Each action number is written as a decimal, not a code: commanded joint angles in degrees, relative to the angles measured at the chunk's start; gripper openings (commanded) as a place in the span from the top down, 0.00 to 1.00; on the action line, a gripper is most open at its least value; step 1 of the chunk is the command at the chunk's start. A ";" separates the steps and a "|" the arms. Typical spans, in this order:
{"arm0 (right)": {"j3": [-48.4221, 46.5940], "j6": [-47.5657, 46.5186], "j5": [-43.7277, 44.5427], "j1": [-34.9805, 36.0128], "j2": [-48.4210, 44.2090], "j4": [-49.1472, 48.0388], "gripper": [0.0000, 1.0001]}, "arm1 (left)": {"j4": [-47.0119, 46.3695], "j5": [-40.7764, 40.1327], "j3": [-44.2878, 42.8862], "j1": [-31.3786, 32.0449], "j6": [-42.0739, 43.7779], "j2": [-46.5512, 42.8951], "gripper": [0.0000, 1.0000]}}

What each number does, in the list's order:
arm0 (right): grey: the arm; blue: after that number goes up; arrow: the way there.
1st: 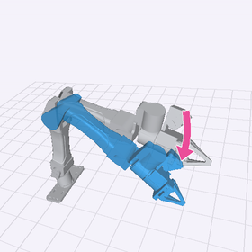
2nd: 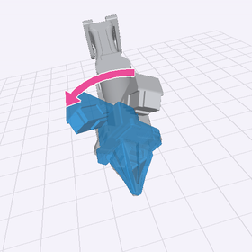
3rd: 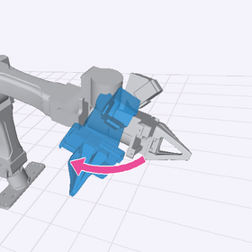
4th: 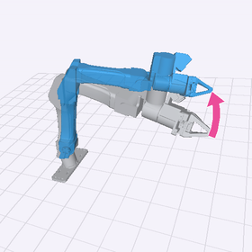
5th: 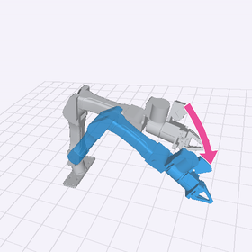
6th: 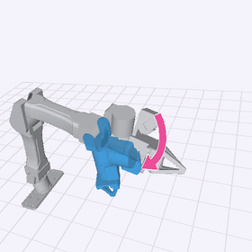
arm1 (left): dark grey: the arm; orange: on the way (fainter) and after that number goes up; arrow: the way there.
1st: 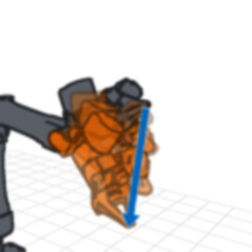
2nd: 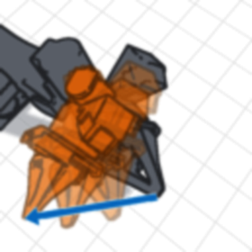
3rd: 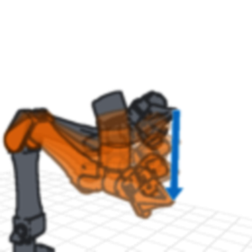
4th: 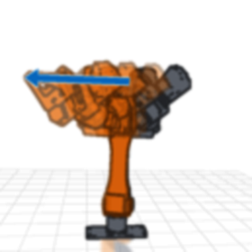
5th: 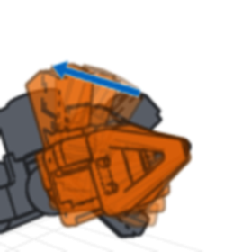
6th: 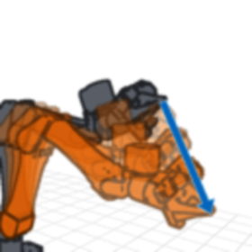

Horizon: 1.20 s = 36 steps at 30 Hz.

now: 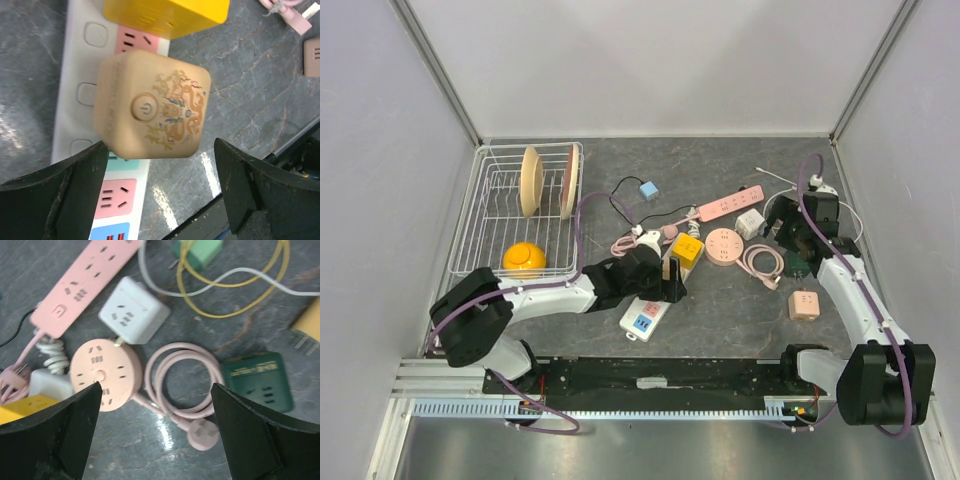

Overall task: Insert the plug
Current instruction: Move the socket to the center of the board, then pick up the plug from the center of the board.

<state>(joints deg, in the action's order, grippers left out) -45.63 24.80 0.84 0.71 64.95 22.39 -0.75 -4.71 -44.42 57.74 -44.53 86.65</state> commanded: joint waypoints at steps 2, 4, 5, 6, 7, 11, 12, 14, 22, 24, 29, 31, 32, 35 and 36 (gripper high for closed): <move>1.94 -0.54 5.13 -6.15 0.09 1.60 0.02 | 3.74 -4.43 1.09 -1.05 5.24 -6.12 0.04; 2.64 -0.45 7.31 -8.44 0.09 1.69 0.02 | 6.02 -4.96 3.37 -1.05 5.33 -12.45 0.01; 3.34 -0.63 8.20 -8.88 0.00 1.60 0.02 | 7.25 -5.83 4.68 -1.13 5.51 -14.65 0.01; 3.61 -0.80 8.99 -9.67 0.09 1.60 0.02 | 9.09 -6.45 5.22 -1.05 5.68 -19.45 0.01; 3.79 -1.15 9.52 -10.11 0.18 1.60 0.02 | 10.23 -7.15 5.75 -1.13 6.03 -21.85 0.00; 5.11 -3.52 10.32 -10.82 2.98 0.21 0.02 | 14.90 -13.21 7.42 -1.05 9.90 -33.54 0.00; 5.28 -4.92 9.80 -10.82 3.60 -0.24 0.02 | 16.12 -14.44 7.68 -1.13 10.86 -37.48 0.00; 5.46 -6.68 8.22 -10.82 5.96 -1.21 0.02 | 16.92 -17.95 8.30 -1.22 14.73 -41.20 0.01; 5.63 -10.82 3.47 -10.82 10.64 -3.32 0.02 | 17.89 -25.52 9.88 -1.92 28.69 -49.82 0.01; 5.72 -11.35 1.37 -10.82 10.90 -3.76 0.02 | 17.89 -26.40 9.97 -1.84 30.20 -50.26 0.01; 6.25 -12.58 -0.67 -10.82 10.99 -5.08 0.06 | 16.57 -27.72 11.73 -1.92 31.00 -50.35 0.01; 6.78 -12.58 -0.67 -10.82 10.99 -5.78 0.10 | 15.96 -27.37 11.99 -2.01 30.21 -50.18 0.01; 6.87 -12.58 -0.67 -10.82 10.99 -5.96 0.12 | 15.79 -27.28 11.99 -1.93 30.12 -50.09 0.01; 7.22 -12.58 0.03 -10.82 11.08 -6.48 0.18 | 15.96 -27.11 11.99 -2.01 30.12 -50.18 0.01; 7.31 -12.75 0.39 -10.82 10.90 -6.66 0.20 | 16.05 -26.85 11.99 -2.01 30.12 -50.44 0.01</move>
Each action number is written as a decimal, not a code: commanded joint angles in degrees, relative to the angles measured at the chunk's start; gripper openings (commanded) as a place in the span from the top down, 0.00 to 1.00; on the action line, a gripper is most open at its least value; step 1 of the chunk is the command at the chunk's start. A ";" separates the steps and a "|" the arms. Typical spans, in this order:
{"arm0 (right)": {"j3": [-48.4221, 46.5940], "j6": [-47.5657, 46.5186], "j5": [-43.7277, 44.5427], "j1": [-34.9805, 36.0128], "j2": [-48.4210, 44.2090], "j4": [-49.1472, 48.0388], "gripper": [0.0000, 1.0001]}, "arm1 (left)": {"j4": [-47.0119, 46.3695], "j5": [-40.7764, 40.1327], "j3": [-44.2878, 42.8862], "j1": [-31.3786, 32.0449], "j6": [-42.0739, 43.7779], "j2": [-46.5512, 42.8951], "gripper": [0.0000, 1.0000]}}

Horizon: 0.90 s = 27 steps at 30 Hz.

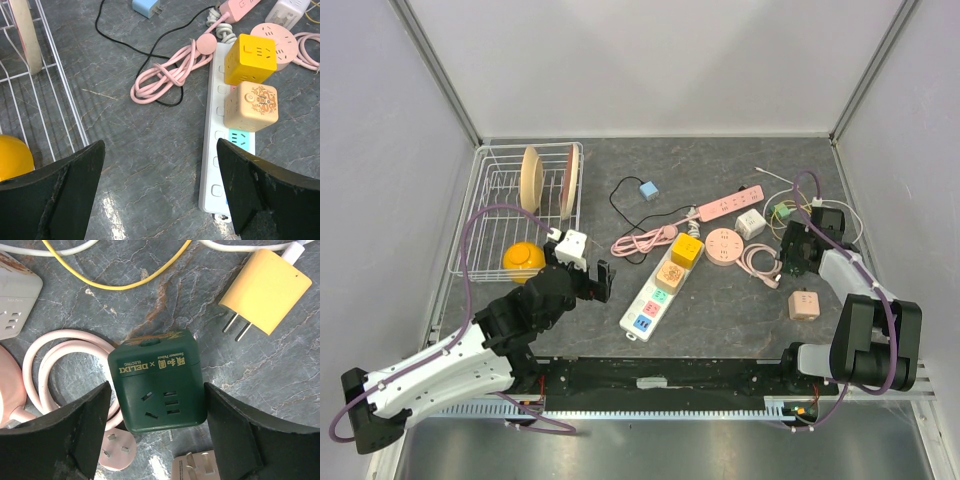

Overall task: Insert the plug
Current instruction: Pick up the plug from the center of the board.

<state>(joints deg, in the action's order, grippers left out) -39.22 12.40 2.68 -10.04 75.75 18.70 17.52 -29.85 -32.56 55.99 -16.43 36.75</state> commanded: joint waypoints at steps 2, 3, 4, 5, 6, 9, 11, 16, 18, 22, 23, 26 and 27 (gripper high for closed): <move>1.16 -0.54 -0.31 -0.06 -0.33 -3.40 0.27 | -2.23 -1.18 0.13 -0.18 1.66 -0.72 0.01; 1.25 -0.80 -0.04 -0.06 -0.68 -3.58 0.28 | -2.31 -0.92 0.12 -0.18 1.49 -0.63 0.01; 1.34 -0.89 0.39 -0.06 -1.12 -3.67 0.29 | -2.31 -0.74 0.12 -0.18 1.31 -0.72 0.01; 1.34 -0.89 0.92 0.02 -1.30 -3.93 0.30 | -2.31 -0.65 0.12 -0.18 1.22 -0.63 0.01; 1.43 -0.98 1.01 -0.06 -1.30 -4.11 0.30 | -2.14 -0.57 0.12 -0.26 1.13 -0.80 0.01; 1.26 -0.80 1.63 -0.06 -1.13 -4.90 0.22 | -2.22 -0.21 0.21 -0.18 0.87 -1.15 0.01; 0.90 -0.98 1.63 -0.06 -0.25 -5.34 0.18 | -2.14 -0.04 0.47 -0.26 0.69 -1.24 0.01; -0.68 -1.33 1.98 -0.06 1.42 -5.43 0.23 | -2.14 -0.12 0.48 -0.26 0.61 -1.24 0.01; -0.94 -1.42 1.89 -0.06 1.34 -5.34 0.34 | -2.14 0.14 0.56 -0.26 0.52 -1.16 0.01; -1.12 -1.77 1.54 -0.06 -1.03 -4.46 0.67 | -2.14 0.67 0.56 -0.18 -0.01 -1.07 0.01; -1.12 -2.03 1.45 -0.06 -1.65 -4.20 0.72 | -2.14 0.93 0.56 -0.18 -0.10 -1.16 0.01; -1.91 -2.21 -0.47 -0.06 -4.90 -2.88 0.88 | -2.05 2.42 0.56 -0.26 -1.59 -1.16 0.01; -2.26 -2.21 -1.35 -0.06 -5.95 -2.62 0.90 | -2.05 3.55 0.48 -0.18 -2.90 -1.16 0.01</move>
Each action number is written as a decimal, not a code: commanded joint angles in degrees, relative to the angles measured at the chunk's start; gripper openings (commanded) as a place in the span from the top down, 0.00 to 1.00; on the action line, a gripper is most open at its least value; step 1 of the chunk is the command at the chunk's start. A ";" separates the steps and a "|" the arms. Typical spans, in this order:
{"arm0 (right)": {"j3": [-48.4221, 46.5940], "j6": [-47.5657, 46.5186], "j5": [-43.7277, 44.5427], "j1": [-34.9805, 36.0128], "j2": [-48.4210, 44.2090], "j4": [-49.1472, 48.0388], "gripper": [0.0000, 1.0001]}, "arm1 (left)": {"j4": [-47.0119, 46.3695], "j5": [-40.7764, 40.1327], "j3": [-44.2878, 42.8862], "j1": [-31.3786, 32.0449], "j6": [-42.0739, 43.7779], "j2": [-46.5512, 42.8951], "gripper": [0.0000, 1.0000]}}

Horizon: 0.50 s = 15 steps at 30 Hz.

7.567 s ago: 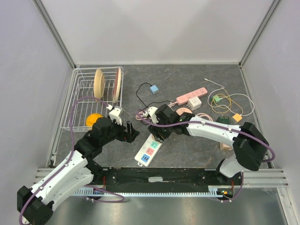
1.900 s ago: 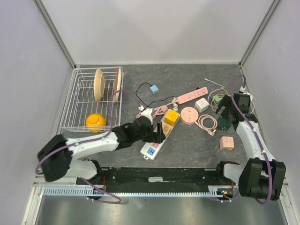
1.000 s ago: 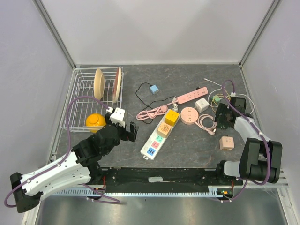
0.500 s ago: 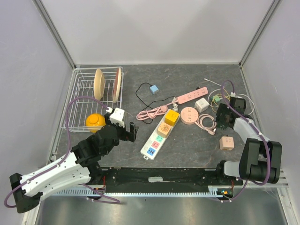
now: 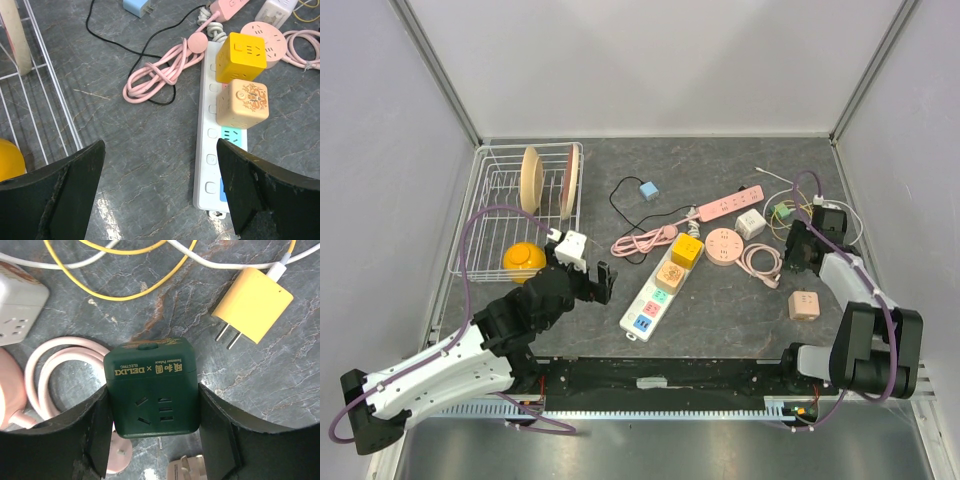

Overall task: Insert the plug
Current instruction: Pick up the plug from the center of the board, then adjust the plug.

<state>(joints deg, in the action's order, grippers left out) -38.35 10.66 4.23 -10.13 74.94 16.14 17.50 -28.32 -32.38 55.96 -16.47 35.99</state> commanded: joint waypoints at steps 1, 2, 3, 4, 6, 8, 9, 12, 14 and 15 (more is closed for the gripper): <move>-3.31 -0.29 -3.96 0.11 -7.50 0.29 0.92 | -1.85 2.65 0.13 -0.24 -3.74 -0.39 0.01; -3.49 -0.02 -6.31 0.20 -8.66 0.47 0.93 | -1.76 3.35 -0.05 -0.16 -4.70 -0.48 0.01; -3.75 0.15 -8.08 0.29 -10.06 0.56 0.94 | -1.76 3.96 -0.22 -0.24 -6.89 -0.48 0.01; -3.84 0.16 -9.58 0.37 -12.68 0.47 0.94 | -1.68 5.28 -0.49 -0.16 -8.04 -0.57 0.01; -3.93 0.42 -13.87 1.16 -15.51 0.12 0.94 | -1.68 7.12 -0.93 -0.24 -11.54 -0.57 0.01; -3.84 1.20 -16.08 2.82 -19.29 -0.58 0.94 | -1.94 8.10 -1.89 -0.24 -14.02 -0.22 0.01; -3.58 1.73 -17.40 3.71 -21.65 -1.02 0.94 | -2.20 9.14 -2.59 -0.24 -16.12 -0.13 0.01; -2.70 3.58 -19.51 8.10 -25.87 -4.26 0.95 | -3.69 10.73 -3.91 -0.15 -19.56 1.01 0.01; -2.00 5.16 -20.66 11.95 -27.64 -6.03 0.95 | -5.36 11.87 -4.53 -0.24 -20.44 2.24 0.02; -1.47 5.86 -21.36 13.11 -28.87 -7.77 0.95 | -5.89 12.84 -5.32 -0.16 -20.97 2.85 0.02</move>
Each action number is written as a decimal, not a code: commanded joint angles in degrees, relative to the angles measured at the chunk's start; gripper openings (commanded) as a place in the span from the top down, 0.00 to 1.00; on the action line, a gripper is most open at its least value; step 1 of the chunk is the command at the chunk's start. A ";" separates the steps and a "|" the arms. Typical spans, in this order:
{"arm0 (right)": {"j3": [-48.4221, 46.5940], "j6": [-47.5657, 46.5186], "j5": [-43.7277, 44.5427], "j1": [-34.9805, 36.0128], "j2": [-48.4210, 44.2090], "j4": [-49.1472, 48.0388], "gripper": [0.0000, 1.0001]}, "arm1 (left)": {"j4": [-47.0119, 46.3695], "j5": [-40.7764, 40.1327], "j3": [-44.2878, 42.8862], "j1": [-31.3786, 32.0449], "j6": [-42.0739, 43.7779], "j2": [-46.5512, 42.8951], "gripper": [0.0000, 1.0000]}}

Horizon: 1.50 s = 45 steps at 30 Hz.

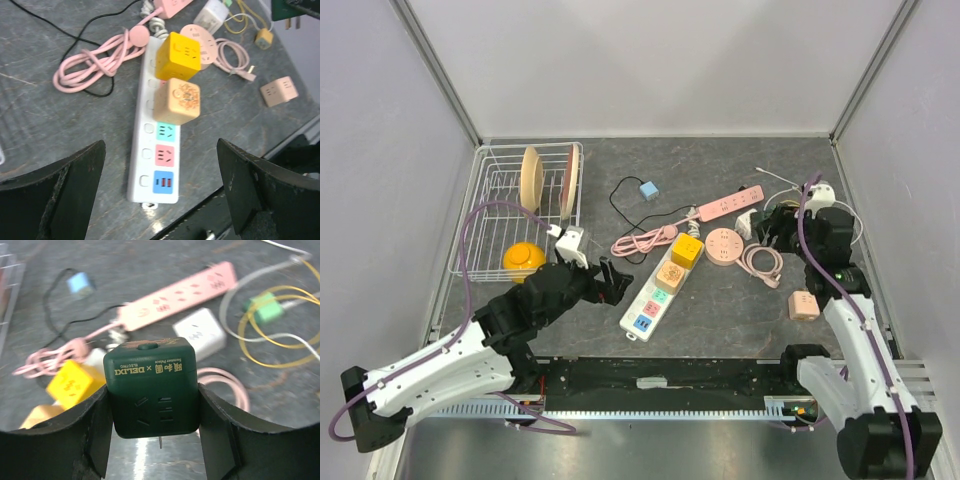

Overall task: Insert the plug
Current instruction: Adjust the plug.

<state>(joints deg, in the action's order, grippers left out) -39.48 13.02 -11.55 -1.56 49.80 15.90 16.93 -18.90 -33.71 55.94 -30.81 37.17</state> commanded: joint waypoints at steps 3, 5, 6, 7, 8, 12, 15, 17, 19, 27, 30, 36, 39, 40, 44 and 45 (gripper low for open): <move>0.72 5.26 -6.56 9.28 -5.76 -10.96 0.95 | -6.03 4.74 -6.00 -0.13 -8.04 3.87 0.02; 1.86 5.79 -7.87 12.54 -6.38 -13.34 0.95 | -6.12 5.01 -6.98 -0.13 -9.35 4.84 0.02; 2.22 5.88 -8.31 13.77 -6.99 -15.44 0.95 | -6.29 4.92 -7.85 -0.22 -9.88 5.63 0.02; 2.65 5.71 -10.05 16.04 -7.17 -17.11 0.95 | -6.38 5.01 -8.12 -0.13 -10.41 5.98 0.02; 3.35 5.44 -10.77 17.11 -7.35 -18.18 0.95 | -6.56 5.01 -8.47 -0.22 -11.54 6.25 0.02; 4.77 3.25 -13.23 22.38 -7.09 -22.92 0.94 | -9.36 5.80 -9.52 -0.13 -13.66 8.26 0.02; 5.38 2.19 -14.73 26.60 -6.30 -25.38 0.92 | -11.47 7.20 -11.45 -0.13 -14.02 11.25 0.02; 5.91 1.14 -14.55 30.20 -6.03 -26.88 0.91 | -12.36 8.17 -12.60 -0.22 -14.10 13.79 0.01; 6.35 -0.09 -12.45 34.14 -5.68 -29.17 0.90 | -12.97 8.79 -14.01 -0.13 -14.37 15.29 0.01; 5.82 -3.44 -5.77 43.75 -1.82 -32.68 0.91 | -16.75 8.96 -16.90 -0.13 -15.60 21.53 0.01; 5.21 -4.57 -4.88 44.89 -0.76 -33.13 0.91 | -16.75 10.01 -17.79 -0.05 -15.77 24.34 0.02; 4.68 -6.95 -1.55 45.07 -0.23 -32.77 0.93 | -16.66 12.74 -17.88 -0.04 -17.79 26.81 0.06; 5.38 -7.30 0.82 45.07 -0.67 -33.65 0.93 | -16.40 12.66 -17.09 -0.13 -19.02 27.43 0.11; 5.47 -7.65 0.83 45.07 -0.58 -33.92 0.93 | -16.40 12.57 -16.91 -0.13 -19.37 27.69 0.14; 5.38 -7.83 -1.36 45.07 1.43 -34.80 0.91 | -18.67 12.39 -16.73 -0.13 -19.38 28.57 0.24; 5.38 -7.92 -2.50 45.07 1.96 -35.06 0.89 | -19.12 12.48 -16.82 -0.05 -18.94 28.84 0.28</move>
<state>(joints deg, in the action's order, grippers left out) -32.71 6.31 -13.15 43.44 50.37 -12.88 1.48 -7.01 -49.54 55.83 -48.42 64.79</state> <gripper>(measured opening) 0.663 0.782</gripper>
